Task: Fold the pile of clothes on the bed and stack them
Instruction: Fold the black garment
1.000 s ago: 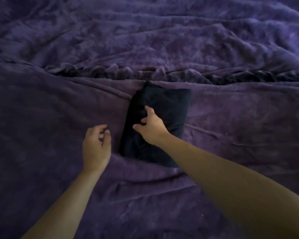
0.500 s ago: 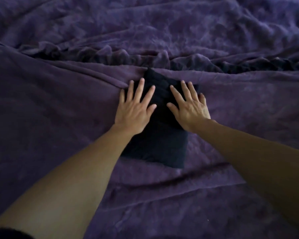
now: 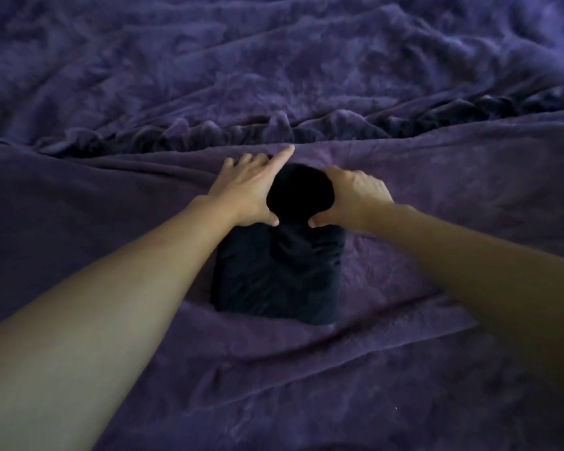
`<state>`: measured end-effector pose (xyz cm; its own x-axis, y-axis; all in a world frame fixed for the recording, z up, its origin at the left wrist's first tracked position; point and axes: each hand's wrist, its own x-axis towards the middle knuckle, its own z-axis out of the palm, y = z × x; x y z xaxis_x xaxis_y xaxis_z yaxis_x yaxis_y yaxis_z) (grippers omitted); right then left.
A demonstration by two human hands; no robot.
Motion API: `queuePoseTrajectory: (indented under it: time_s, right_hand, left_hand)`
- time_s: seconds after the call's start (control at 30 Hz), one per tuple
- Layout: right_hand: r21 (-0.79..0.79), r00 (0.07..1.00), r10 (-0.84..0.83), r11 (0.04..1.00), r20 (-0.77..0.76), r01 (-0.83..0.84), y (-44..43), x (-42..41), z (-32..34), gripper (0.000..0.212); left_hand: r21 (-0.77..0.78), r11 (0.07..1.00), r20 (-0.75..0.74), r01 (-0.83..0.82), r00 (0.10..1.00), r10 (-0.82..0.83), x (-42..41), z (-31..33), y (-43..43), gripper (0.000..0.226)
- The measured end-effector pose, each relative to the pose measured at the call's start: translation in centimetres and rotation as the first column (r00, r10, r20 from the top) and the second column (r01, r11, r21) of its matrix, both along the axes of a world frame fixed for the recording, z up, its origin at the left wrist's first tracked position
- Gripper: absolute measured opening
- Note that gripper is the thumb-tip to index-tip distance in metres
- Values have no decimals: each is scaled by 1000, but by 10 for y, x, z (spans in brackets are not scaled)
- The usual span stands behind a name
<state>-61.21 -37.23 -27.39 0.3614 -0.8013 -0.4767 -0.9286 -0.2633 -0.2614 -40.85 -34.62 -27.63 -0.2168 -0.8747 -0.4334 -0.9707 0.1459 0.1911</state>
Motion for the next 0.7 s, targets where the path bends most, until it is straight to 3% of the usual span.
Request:
queuePoseTrajectory:
  time_s: [0.1, 0.17, 0.27, 0.47, 0.7]
  right_hand:
    - [-86, 990, 33, 996, 139, -21, 30, -13, 36, 61]
    - [-194, 974, 91, 980, 207, -50, 57, -26, 61, 54]
    - [-323, 970, 120, 945, 213, -46, 98, -49, 101, 50]
    - [-379, 986, 3, 923, 169, 62, 161, -110, 185, 38]
    - [-432, 986, -85, 891, 146, 140, 213, -213, 266, 49]
  left_hand:
    - [62, 998, -83, -14, 996, 19, -10, 26, 8, 131]
    - [106, 994, -79, 13, 997, -5, -14, 51, 15, 112]
    - [-34, 986, 11, 161, 987, -160, -28, 95, 38, 63]
    - [-257, 934, -112, 248, 952, -283, -86, 168, 106, 33]
    - [-435, 862, -220, 261, 897, -382, -177, 246, 144, 34]
